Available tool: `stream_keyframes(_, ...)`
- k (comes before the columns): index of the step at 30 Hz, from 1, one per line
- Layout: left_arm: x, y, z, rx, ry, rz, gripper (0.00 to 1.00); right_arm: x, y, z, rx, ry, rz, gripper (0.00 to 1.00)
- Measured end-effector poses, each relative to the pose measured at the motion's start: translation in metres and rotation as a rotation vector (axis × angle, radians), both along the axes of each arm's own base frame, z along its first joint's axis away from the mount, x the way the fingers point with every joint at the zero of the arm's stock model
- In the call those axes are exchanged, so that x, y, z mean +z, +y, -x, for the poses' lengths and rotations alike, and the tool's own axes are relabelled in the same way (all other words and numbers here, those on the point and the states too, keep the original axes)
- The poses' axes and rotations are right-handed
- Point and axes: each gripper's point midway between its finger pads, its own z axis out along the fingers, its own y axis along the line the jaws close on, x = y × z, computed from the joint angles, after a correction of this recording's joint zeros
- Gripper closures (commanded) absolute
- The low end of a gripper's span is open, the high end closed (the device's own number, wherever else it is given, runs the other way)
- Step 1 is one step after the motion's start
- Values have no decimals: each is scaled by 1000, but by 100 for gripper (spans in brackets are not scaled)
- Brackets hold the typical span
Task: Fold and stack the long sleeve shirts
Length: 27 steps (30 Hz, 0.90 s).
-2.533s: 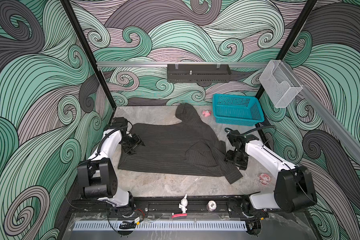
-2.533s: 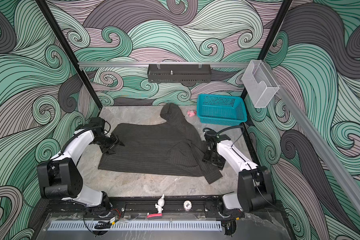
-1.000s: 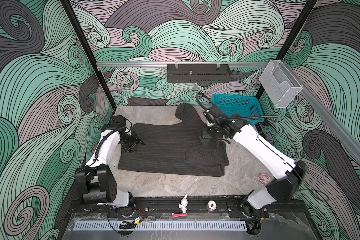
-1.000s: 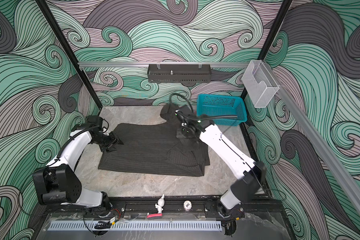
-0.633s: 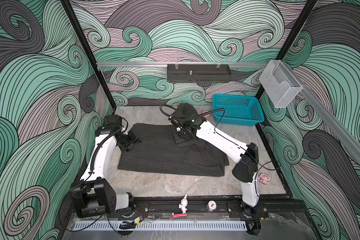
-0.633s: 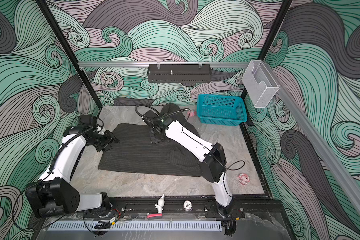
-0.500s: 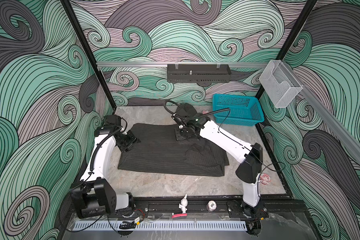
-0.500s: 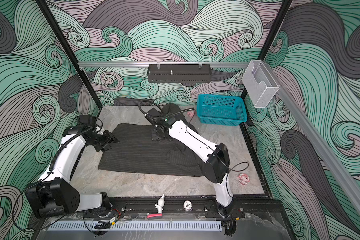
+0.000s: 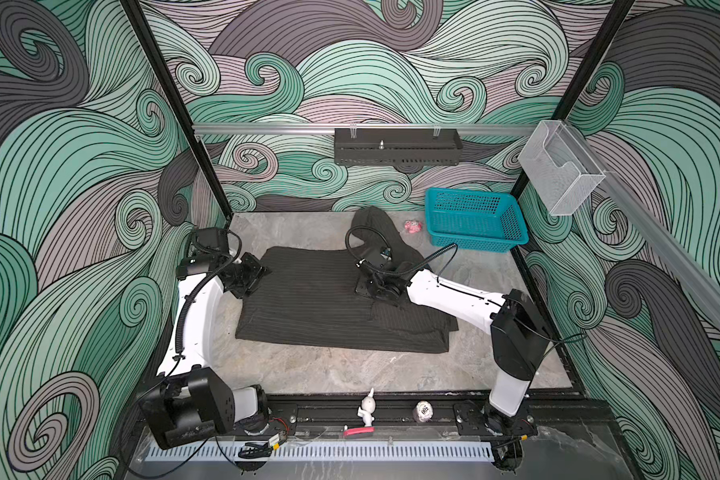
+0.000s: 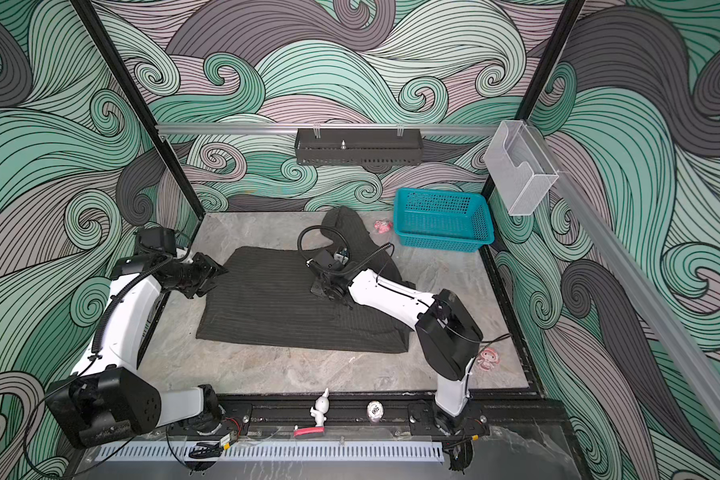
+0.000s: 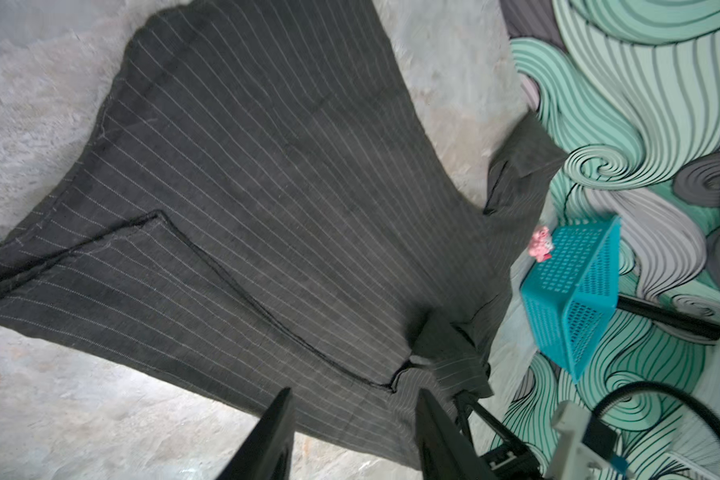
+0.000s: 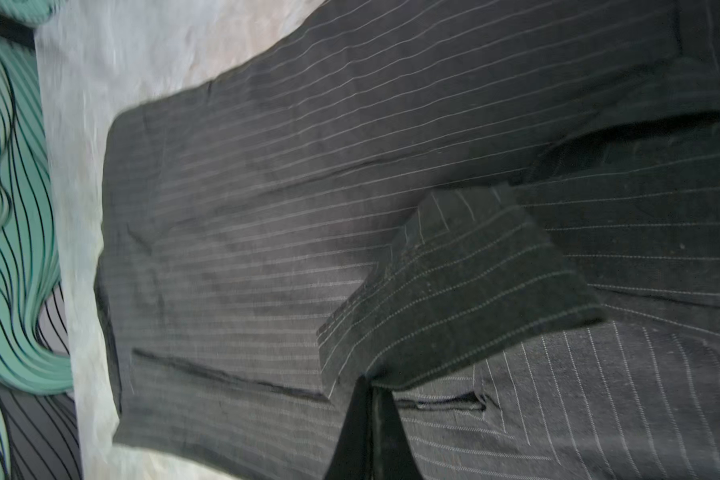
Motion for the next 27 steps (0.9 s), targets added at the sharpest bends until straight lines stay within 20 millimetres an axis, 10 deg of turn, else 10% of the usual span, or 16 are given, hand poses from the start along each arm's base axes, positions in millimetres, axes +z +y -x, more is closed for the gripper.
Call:
stream_keyframes(12,22,-5,-13,-8,-87,53,49,16,73,-11,244,-30,60,100)
stream_keyframes(27,-6,-25,-2,-138,-71,81,48,-1,27,71,700,106,370,100)
